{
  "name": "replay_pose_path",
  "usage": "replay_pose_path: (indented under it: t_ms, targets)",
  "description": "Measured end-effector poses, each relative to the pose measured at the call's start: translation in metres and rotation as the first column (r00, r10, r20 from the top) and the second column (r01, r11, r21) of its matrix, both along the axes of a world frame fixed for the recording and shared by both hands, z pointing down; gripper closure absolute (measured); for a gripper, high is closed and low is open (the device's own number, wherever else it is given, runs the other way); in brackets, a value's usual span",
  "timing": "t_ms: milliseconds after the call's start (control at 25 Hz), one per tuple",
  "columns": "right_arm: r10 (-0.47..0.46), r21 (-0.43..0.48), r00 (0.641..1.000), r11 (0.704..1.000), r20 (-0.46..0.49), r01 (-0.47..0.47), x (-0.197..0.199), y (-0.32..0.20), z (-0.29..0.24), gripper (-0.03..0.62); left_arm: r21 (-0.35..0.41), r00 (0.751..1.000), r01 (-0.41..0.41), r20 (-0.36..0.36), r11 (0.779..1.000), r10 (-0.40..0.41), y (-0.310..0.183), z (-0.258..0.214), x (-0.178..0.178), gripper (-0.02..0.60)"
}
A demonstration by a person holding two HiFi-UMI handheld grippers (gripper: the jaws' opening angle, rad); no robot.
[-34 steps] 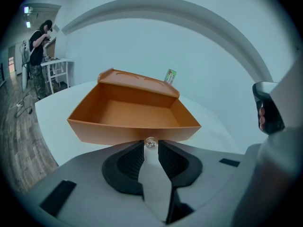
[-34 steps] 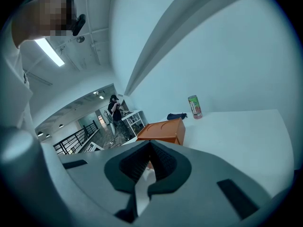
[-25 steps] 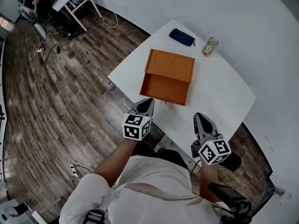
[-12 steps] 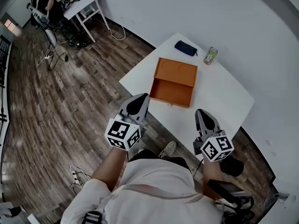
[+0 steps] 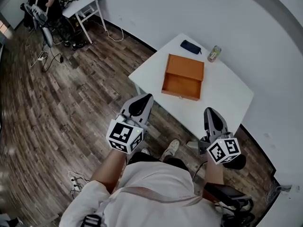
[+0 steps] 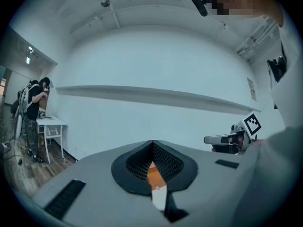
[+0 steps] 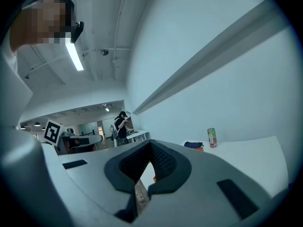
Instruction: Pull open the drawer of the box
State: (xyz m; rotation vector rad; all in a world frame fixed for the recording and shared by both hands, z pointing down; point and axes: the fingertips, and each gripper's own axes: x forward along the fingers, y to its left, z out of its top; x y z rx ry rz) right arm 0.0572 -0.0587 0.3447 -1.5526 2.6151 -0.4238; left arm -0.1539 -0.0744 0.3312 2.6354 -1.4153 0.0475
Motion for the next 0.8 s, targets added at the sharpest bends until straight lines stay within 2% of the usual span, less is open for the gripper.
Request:
replay_pose_path:
  t_ms: [360,800]
  targets:
    - [0.030,0.012,0.999,0.999,-0.038,-0.030,-0.017,0.034,-0.015,0.591,-0.051,0.997,-0.013,-0.076,0.999,0.009,0.030,0.009,-0.026,0.571]
    - [0.010,0.042,0.997,0.999,-0.073,-0.007,0.004,0.040,-0.026,0.591,-0.038,0.995,-0.025,-0.100,0.999,0.022,0.038,-0.001,0.005,0.571]
